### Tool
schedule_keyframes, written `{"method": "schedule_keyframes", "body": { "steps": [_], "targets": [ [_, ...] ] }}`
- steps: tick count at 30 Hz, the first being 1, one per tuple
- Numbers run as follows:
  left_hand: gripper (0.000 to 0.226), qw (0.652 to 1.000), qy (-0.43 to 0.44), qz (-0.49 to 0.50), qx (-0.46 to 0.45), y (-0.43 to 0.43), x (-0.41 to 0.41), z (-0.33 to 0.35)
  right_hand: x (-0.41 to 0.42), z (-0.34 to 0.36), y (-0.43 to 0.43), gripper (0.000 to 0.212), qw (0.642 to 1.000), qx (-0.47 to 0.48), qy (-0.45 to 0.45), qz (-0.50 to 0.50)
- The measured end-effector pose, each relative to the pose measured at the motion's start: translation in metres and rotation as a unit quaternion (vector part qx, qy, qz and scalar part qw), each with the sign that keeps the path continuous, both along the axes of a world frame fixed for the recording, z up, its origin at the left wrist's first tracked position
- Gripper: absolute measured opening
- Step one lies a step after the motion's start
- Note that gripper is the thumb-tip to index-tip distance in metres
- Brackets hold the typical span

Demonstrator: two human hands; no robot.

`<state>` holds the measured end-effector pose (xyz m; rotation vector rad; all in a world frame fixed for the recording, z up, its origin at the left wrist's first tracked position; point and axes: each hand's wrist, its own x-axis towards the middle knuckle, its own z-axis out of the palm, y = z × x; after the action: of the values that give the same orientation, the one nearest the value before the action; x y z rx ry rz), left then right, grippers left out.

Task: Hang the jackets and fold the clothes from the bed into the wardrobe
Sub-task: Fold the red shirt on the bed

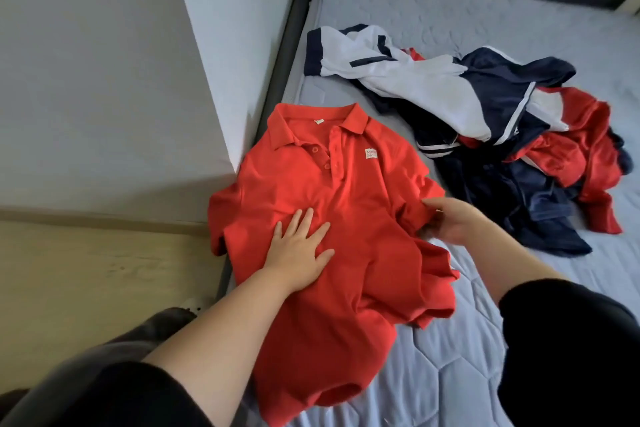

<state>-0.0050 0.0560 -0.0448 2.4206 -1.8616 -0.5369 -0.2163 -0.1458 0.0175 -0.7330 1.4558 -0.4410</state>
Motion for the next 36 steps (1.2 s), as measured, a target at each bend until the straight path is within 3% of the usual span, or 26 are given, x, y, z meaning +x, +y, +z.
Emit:
{"method": "schedule_keyframes", "body": {
  "steps": [2, 3, 5, 6, 9, 11, 14, 16, 19, 21, 25, 27, 30, 32, 33, 34, 36],
  "targets": [
    [0.062, 1.0, -0.002, -0.002, -0.005, 0.0, 0.001, -0.002, -0.002, 0.016, -0.015, 0.013, 0.997, -0.057, 0.044, 0.039],
    [0.061, 1.0, -0.002, -0.004, -0.008, 0.0, 0.002, -0.003, -0.007, 0.024, -0.025, 0.019, 0.985, -0.121, 0.121, 0.036],
    [0.061, 1.0, -0.005, -0.005, -0.012, 0.001, 0.004, -0.004, -0.021, 0.037, -0.046, 0.033, 0.9, -0.255, 0.354, 0.016],
    [0.061, 1.0, -0.009, -0.006, -0.014, 0.002, 0.004, -0.005, -0.028, 0.041, -0.052, 0.035, 0.868, -0.289, 0.403, 0.012],
    [0.062, 1.0, -0.017, -0.006, -0.012, 0.004, 0.004, -0.006, -0.036, 0.037, -0.058, 0.048, 0.877, -0.286, 0.387, -0.006],
    [0.062, 1.0, -0.02, -0.007, -0.011, 0.004, 0.003, -0.006, -0.034, 0.025, -0.051, 0.062, 0.914, -0.211, 0.345, -0.022],
    [0.062, 1.0, -0.025, -0.012, -0.011, 0.003, 0.004, -0.006, -0.02, 0.01, -0.032, 0.055, 0.986, -0.033, 0.143, -0.076],
    [0.062, 0.999, -0.027, -0.012, -0.012, 0.003, 0.004, -0.006, -0.012, 0.005, -0.021, 0.044, 0.994, 0.039, 0.079, -0.06],
    [0.062, 0.999, -0.028, -0.014, -0.015, 0.003, 0.004, -0.007, -0.011, 0.006, -0.023, 0.022, 0.993, 0.062, 0.099, -0.012],
    [0.062, 0.999, -0.029, -0.013, -0.017, 0.003, 0.004, -0.007, -0.011, 0.012, -0.028, 0.014, 0.995, 0.075, 0.05, -0.043],
    [0.062, 0.999, -0.026, -0.011, -0.018, 0.003, 0.004, -0.006, -0.015, 0.023, -0.035, 0.023, 0.991, 0.057, -0.044, -0.109],
    [0.062, 1.0, -0.024, -0.01, -0.016, 0.002, 0.004, -0.006, -0.02, 0.021, -0.037, 0.029, 0.986, 0.069, -0.039, -0.147],
    [0.062, 1.0, -0.022, -0.01, -0.015, 0.002, 0.004, -0.007, -0.024, 0.018, -0.041, 0.023, 0.991, 0.055, -0.013, -0.122],
    [0.062, 1.0, -0.021, -0.009, -0.015, 0.002, 0.005, -0.008, -0.022, 0.02, -0.044, 0.007, 0.996, -0.014, 0.03, -0.083],
    [0.062, 1.0, -0.019, -0.009, -0.015, 0.002, 0.005, -0.008, -0.02, 0.019, -0.047, 0.008, 0.99, -0.093, 0.079, -0.067],
    [0.062, 1.0, -0.018, -0.01, -0.016, 0.002, 0.005, -0.008, -0.02, 0.02, -0.049, 0.015, 0.965, -0.195, 0.168, -0.048],
    [0.062, 1.0, -0.019, -0.01, -0.016, 0.001, 0.005, -0.008, -0.017, 0.026, -0.046, 0.028, 0.877, -0.354, 0.324, -0.007]
  ]
}}
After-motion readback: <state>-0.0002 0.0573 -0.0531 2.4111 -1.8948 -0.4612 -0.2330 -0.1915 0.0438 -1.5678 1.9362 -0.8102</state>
